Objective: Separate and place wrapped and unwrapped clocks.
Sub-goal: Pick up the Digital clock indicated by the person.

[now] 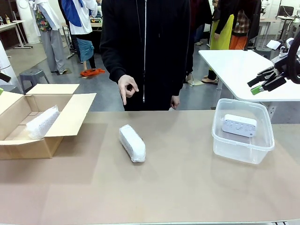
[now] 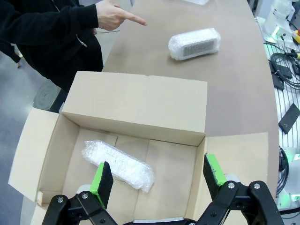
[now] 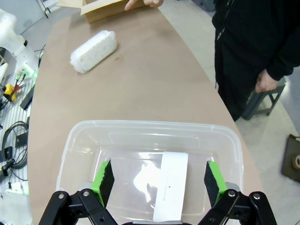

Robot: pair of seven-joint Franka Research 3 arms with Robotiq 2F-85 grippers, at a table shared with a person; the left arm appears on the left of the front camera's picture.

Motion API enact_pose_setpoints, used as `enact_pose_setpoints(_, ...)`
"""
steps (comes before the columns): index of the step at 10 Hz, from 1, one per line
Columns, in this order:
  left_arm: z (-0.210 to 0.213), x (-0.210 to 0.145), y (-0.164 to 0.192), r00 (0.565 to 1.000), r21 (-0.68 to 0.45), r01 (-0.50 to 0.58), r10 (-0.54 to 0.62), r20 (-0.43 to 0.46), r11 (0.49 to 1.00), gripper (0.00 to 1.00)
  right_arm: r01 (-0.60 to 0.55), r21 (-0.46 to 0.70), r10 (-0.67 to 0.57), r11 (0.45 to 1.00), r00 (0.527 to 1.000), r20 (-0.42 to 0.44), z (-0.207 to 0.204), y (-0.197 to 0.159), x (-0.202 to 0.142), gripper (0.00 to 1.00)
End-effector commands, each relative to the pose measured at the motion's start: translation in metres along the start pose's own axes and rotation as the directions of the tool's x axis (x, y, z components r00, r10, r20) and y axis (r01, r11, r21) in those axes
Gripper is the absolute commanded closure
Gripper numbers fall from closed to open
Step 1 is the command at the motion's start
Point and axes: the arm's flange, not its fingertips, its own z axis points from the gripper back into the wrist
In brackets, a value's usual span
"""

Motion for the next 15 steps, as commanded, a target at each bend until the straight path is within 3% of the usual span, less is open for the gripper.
enact_pose_setpoints(1, -0.004, 0.010, -0.019, 0.999, 0.027, -0.036, 0.037, -0.031, 0.999, 0.00, 0.000, 0.001, 0.000, 1.000, 1.000, 0.001, 0.000, 0.001, 0.000, 0.00)
enact_pose_setpoints(7, -0.027, 0.061, -0.053, 0.969, 0.091, -0.189, 0.200, -0.142, 0.978, 0.00, 0.000, 0.001, 0.000, 1.000, 1.000, 0.001, 0.000, 0.001, 0.000, 0.00)
enact_pose_setpoints(10, -0.027, 0.088, -0.066, 0.954, 0.137, -0.266, 0.281, -0.104, 0.954, 0.00, 0.000, 0.001, 0.000, 1.000, 1.000, 0.001, 0.000, 0.001, 0.000, 0.00)
enact_pose_setpoints(14, -0.052, 0.127, -0.071, 0.898, 0.121, -0.410, 0.424, -0.118, 0.904, 0.00, 0.000, 0.001, 0.000, 1.000, 1.000, 0.001, 0.000, 0.001, 0.000, 0.00)
enact_pose_setpoints(15, -0.060, 0.136, -0.074, 0.883, 0.126, -0.426, 0.442, -0.156, 0.896, 0.00, 0.000, 0.001, 0.000, 1.000, 1.000, 0.001, 0.000, 0.001, 0.000, 0.00)
